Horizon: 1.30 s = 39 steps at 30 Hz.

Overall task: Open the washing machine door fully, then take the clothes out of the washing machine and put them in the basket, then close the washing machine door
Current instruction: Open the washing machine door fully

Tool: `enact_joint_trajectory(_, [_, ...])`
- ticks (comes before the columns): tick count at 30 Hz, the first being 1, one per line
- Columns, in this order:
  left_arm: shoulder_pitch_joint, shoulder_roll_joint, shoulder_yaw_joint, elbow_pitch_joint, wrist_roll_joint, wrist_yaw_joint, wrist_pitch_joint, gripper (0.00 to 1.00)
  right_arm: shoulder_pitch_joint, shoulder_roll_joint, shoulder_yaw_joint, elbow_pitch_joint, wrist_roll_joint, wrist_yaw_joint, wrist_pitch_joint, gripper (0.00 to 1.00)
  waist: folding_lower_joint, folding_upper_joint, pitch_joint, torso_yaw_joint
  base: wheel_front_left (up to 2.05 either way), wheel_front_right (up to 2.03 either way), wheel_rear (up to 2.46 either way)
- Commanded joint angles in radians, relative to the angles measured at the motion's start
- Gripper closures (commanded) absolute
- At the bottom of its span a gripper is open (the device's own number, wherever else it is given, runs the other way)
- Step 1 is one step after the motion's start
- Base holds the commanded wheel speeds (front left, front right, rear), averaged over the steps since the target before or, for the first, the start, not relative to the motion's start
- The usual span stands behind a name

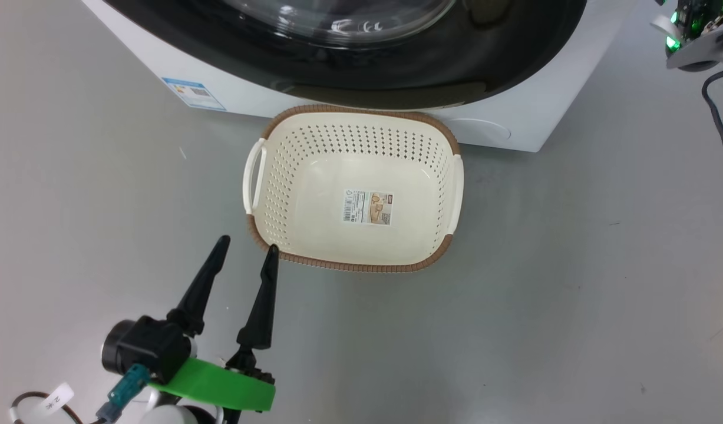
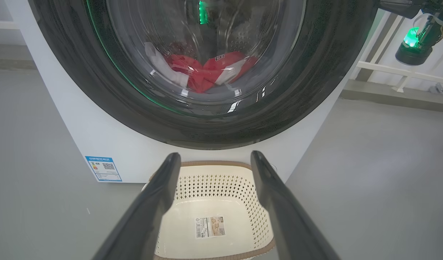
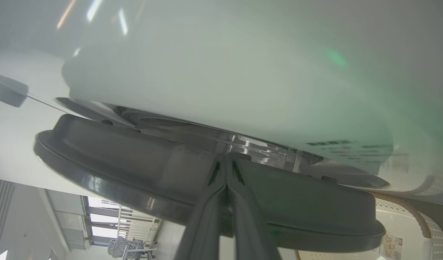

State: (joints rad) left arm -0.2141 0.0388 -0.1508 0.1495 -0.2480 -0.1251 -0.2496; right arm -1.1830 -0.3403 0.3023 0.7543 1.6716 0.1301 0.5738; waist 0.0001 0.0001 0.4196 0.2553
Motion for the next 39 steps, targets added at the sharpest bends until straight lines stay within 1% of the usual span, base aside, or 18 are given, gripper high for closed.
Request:
enact_joint_trajectory(1, [-0.025,0.011,0.027,-0.017,-0.004,-0.006,-0.012,0.00,-0.029,0.013,0.004,-0.016,-0.011,0.001,0.013,1.00,0.0000,-0.0001,0.008,0.003,0.00,0.00,0.00])
enact_joint_trajectory(11, [-0.040,0.011,0.012,-0.015,-0.008,-0.006,-0.012,0.00,-0.041,0.030,0.015,-0.011,-0.029,0.001,0.030,1.00,0.0000,-0.0001,0.020,0.009,0.00,0.00,0.00])
enact_joint_trajectory(19, [-0.033,0.011,0.006,-0.007,-0.009,-0.006,-0.012,0.00,0.013,0.036,0.036,-0.041,-0.032,0.001,0.084,1.00,0.0000,-0.0001,-0.010,0.006,0.00,0.00,0.00])
enact_joint_trajectory(29, [-0.002,0.011,0.001,-0.001,-0.007,-0.006,-0.012,0.00,0.134,0.052,0.058,-0.097,-0.033,0.001,0.128,1.00,0.0000,-0.0001,-0.084,0.004,0.00,0.00,0.00])
enact_joint_trajectory(39, [0.054,0.011,-0.001,0.003,-0.006,-0.006,-0.012,0.00,0.287,0.073,0.077,-0.193,-0.030,0.001,0.168,1.00,0.0000,-0.0001,-0.172,0.026,0.00,0.00,0.00])
